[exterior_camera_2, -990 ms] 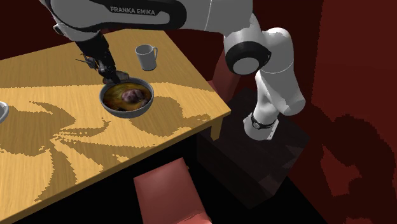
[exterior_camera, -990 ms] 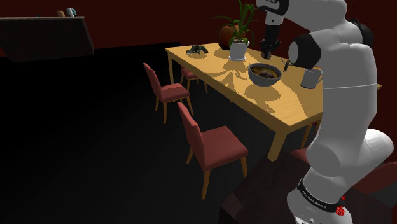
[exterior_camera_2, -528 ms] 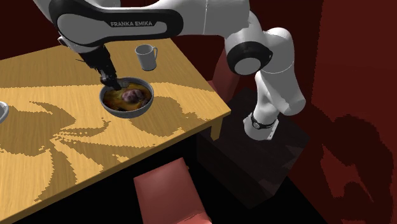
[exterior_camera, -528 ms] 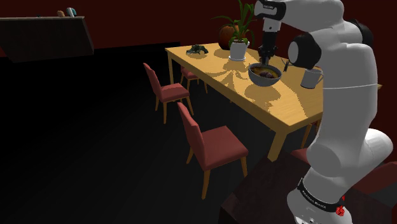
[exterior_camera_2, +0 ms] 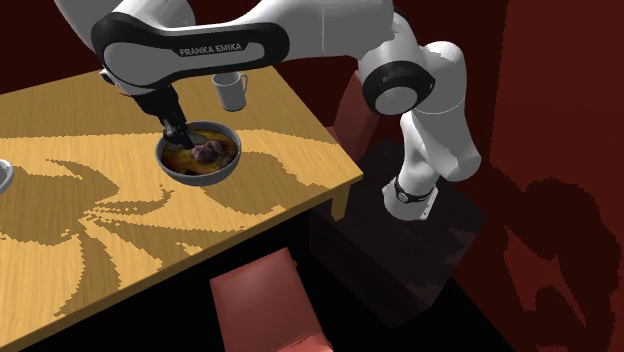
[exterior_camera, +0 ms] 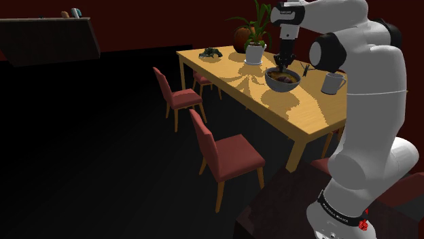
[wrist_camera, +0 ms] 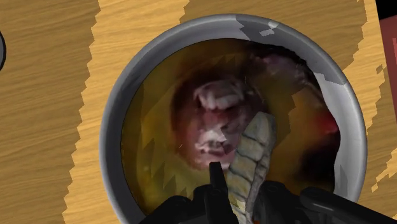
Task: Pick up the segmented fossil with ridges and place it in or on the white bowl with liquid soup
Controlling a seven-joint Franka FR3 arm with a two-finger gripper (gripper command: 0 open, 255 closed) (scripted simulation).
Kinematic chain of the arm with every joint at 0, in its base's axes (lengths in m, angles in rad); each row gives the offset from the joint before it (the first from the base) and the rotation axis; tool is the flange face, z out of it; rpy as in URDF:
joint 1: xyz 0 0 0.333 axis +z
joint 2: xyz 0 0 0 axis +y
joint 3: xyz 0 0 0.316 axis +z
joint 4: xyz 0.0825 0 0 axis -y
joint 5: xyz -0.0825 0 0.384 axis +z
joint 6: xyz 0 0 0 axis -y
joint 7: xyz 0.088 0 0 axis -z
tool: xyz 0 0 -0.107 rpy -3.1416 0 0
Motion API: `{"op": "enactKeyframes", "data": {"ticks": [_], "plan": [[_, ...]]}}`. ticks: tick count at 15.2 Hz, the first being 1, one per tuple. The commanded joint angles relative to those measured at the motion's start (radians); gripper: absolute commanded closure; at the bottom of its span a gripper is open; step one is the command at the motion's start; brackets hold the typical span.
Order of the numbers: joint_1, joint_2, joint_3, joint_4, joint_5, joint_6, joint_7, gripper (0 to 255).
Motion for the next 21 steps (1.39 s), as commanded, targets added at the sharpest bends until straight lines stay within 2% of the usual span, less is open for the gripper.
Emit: {"op": "enactKeyframes", "data": {"ticks": [1, 4, 5, 10, 14, 21], "plan": [[0.000, 0.001, 0.000, -0.002, 0.000, 0.000, 0.000, 255], [0.000, 0.001, 0.000, -0.002, 0.000, 0.000, 0.000, 255], [0.000, 0.001, 0.000, -0.001, 0.000, 0.000, 0.000, 0], [0.000, 0.001, 0.000, -0.002, 0.000, 0.000, 0.000, 0], [-0.061, 0.108, 0.006, 0.300, 0.038, -0.195, 0.001, 0], [-0.062, 0.108, 0.007, 0.300, 0.038, -0.195, 0.001, 0]]}}
